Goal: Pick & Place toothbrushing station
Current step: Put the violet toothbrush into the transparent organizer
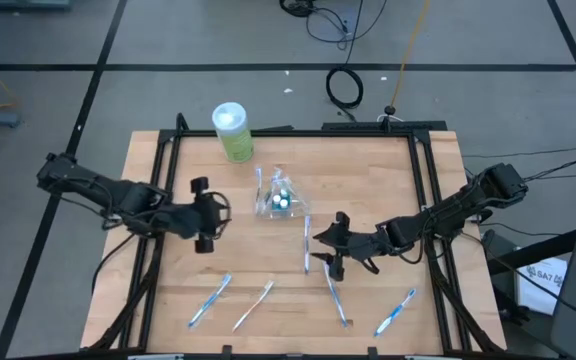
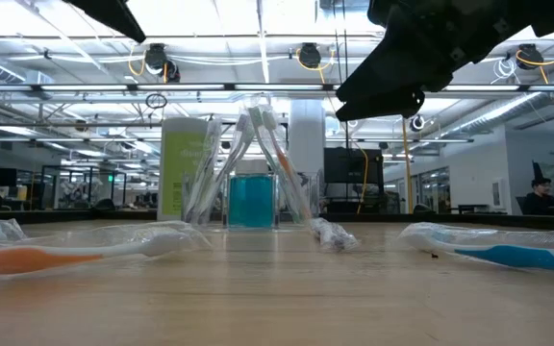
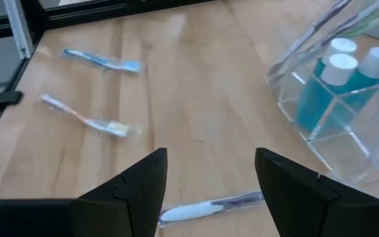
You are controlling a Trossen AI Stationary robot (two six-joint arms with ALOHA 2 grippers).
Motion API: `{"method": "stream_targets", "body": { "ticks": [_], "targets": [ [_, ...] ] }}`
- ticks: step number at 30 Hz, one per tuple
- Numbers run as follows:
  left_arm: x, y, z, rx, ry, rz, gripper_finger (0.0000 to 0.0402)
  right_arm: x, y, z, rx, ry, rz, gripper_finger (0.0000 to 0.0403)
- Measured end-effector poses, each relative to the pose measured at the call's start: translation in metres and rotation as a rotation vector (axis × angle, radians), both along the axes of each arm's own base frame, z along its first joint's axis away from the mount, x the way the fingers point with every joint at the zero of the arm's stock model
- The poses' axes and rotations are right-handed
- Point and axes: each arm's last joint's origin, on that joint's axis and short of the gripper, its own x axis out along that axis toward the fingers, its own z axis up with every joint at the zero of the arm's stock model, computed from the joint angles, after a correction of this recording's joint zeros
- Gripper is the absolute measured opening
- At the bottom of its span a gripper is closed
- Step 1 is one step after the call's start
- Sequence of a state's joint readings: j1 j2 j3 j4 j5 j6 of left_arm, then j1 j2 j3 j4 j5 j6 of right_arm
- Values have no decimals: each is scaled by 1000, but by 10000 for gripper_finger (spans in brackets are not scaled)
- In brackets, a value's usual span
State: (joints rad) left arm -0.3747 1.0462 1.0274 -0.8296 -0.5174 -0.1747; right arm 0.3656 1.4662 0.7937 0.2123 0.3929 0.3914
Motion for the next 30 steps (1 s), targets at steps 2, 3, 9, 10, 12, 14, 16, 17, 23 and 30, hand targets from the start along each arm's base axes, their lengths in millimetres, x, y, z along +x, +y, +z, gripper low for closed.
{"method": "stream_targets", "body": {
  "ticks": [2, 3, 9, 10, 12, 14, 16, 17, 23, 30],
  "targets": [
    [-8, -1, -7, -19, -60, 0, 141, 0, 0, 0, 1, -1, -2, 224],
    [-12, -1, -11, -28, -93, 1, 141, 0, 0, 0, 10, -1, -6, 224],
    [-22, 0, -39, -85, -254, -14, 141, -5, -3, -8, 155, -31, -169, 224],
    [-21, 0, -42, -86, -275, -18, 141, -7, -5, -12, 168, -47, -213, 224],
    [-20, 0, -47, -74, -301, -28, 141, -11, -9, -18, 191, -80, -281, 224],
    [-18, 0, -49, -55, -323, -36, 141, -13, -14, -24, 220, -97, -324, 224],
    [-16, 0, -48, -41, -340, -43, 141, -13, -17, -32, 241, -97, -352, 224],
    [-15, 1, -47, -35, -350, -46, 141, -12, -18, -37, 241, -92, -360, 224],
    [-13, 2, -43, -11, -381, -56, 140, 1, -26, -61, 246, -61, -417, 224],
    [-13, 2, -43, -4, -381, -63, 141, 8, -36, -83, 332, -20, -475, 224]
  ]
}}
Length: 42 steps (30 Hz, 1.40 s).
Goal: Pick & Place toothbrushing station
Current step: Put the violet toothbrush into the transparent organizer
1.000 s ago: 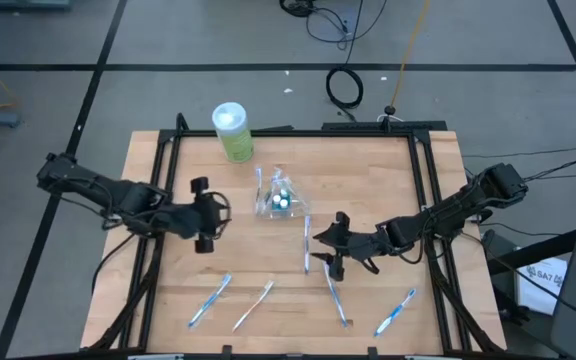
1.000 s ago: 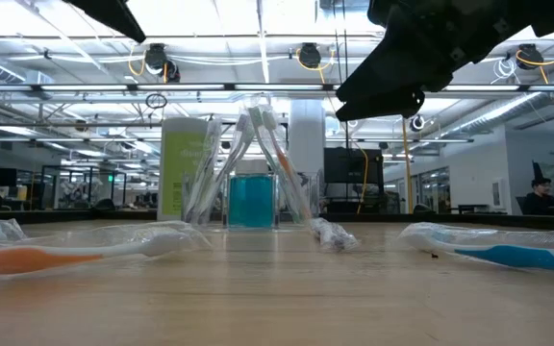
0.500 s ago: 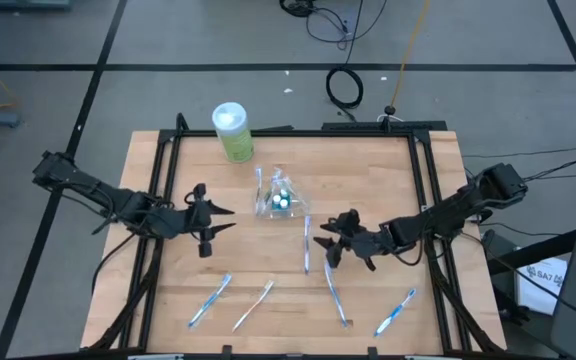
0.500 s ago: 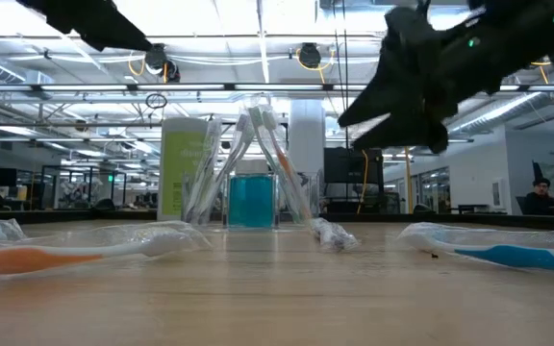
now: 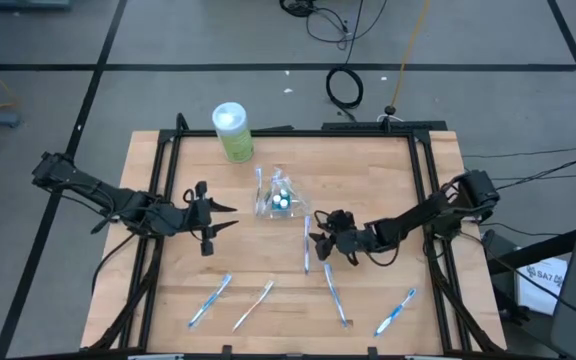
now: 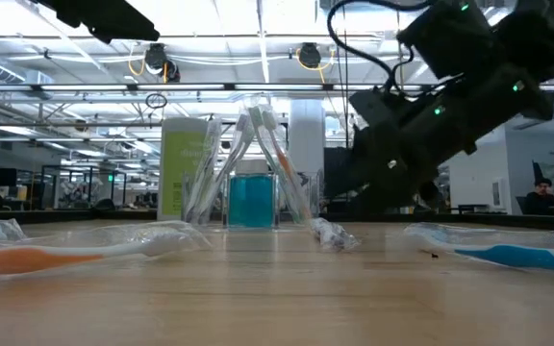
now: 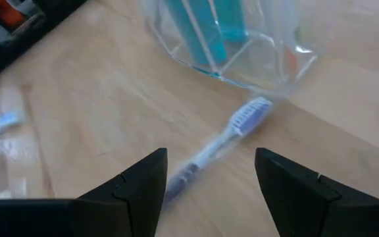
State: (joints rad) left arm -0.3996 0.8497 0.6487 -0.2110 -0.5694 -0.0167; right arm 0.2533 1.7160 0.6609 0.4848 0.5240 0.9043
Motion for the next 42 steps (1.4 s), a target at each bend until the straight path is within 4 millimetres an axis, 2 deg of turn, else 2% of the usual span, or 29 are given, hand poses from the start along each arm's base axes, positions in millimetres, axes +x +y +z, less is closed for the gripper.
{"method": "stream_targets", "body": {
  "ticks": [8, 18, 42],
  "targets": [
    [0, 0, 0, 12, 3, -4, 141, 11, -7, -21, 61, -12, -10, 224],
    [0, 0, 0, 12, 4, -5, 141, 20, -13, -31, 49, 2, -34, 218],
    [0, 0, 0, 12, 5, -6, 141, 19, -14, -33, 6, 30, -2, 12]
  ]
}}
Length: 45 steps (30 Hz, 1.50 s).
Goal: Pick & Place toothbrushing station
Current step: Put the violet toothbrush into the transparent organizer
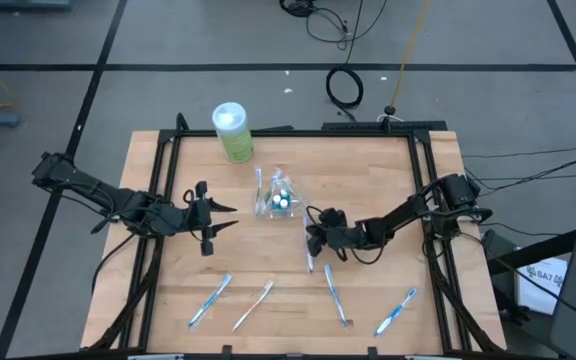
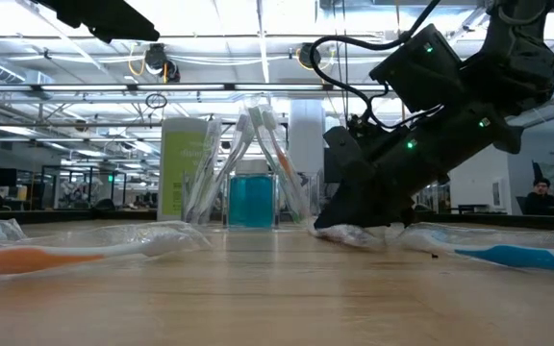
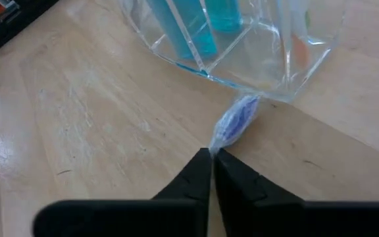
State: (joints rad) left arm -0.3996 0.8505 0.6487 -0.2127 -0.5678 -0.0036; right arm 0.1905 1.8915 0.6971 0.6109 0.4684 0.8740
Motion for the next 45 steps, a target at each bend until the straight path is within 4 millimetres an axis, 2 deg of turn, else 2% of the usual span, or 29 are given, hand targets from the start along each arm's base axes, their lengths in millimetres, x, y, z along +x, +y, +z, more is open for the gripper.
{"method": "stream_targets", "body": {
  "ticks": [9, 14, 17, 24, 30, 33, 38, 45],
  "targets": [
    [0, 0, 0, 0, 1, 0, 141, -2, 13, 14, 55, -31, 102, 1],
    [0, 0, 0, 0, 0, 0, 141, -3, 20, 46, -23, -123, 223, 1],
    [0, 0, 0, 4, 1, -2, 141, -4, 21, 75, -118, -233, 278, 1],
    [0, 0, 0, 25, 5, -8, 141, -14, 3, 134, -462, -395, 222, 1],
    [0, 0, 0, 54, 7, -10, 141, -17, -23, 159, -668, -445, 124, 0],
    [0, 0, 1, 53, -1, -11, 141, -16, -35, 163, -741, -475, 98, 0],
    [2, 0, 5, 58, -34, -17, 141, -8, -52, 158, -789, -537, 109, 0],
    [2, -1, 6, 72, -38, -22, 141, 7, -68, 127, -809, -506, 101, 0]
  ]
}}
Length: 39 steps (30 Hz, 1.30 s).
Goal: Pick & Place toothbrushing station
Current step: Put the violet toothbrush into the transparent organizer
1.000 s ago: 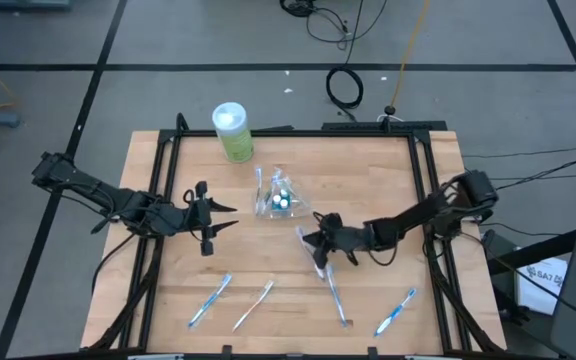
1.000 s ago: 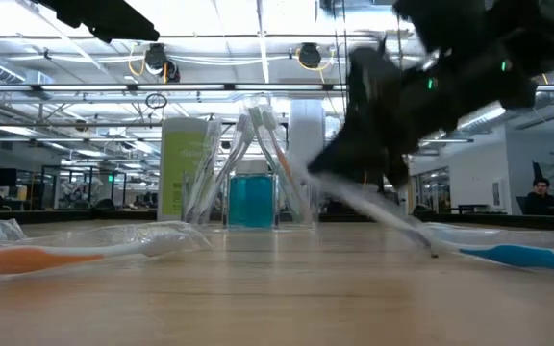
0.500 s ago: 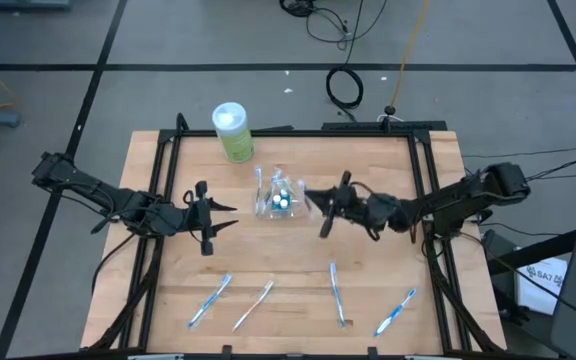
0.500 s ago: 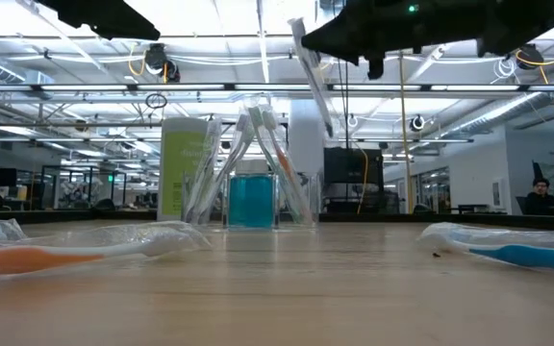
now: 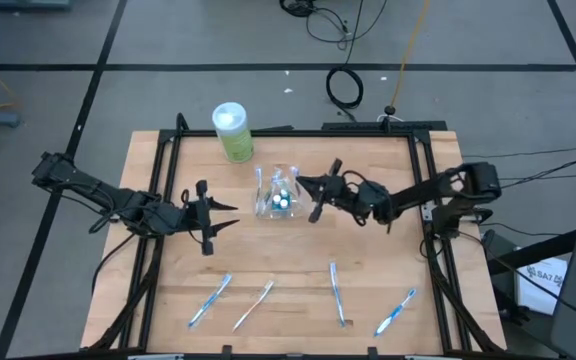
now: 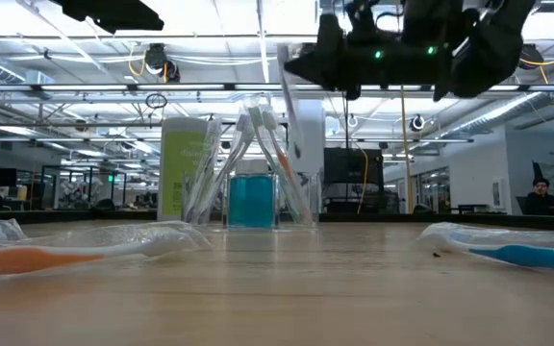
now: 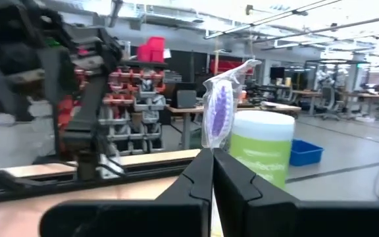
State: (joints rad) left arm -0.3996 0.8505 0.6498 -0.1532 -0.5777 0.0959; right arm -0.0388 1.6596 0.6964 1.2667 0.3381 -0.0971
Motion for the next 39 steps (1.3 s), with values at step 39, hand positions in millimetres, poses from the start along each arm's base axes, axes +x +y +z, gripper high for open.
{"method": "stream_targets", "body": {
  "ticks": [39],
  "targets": [
    [0, 0, 0, 0, 4, -1, 141, 13, 8, -68, -59, 347, -82, 20]
  ]
}}
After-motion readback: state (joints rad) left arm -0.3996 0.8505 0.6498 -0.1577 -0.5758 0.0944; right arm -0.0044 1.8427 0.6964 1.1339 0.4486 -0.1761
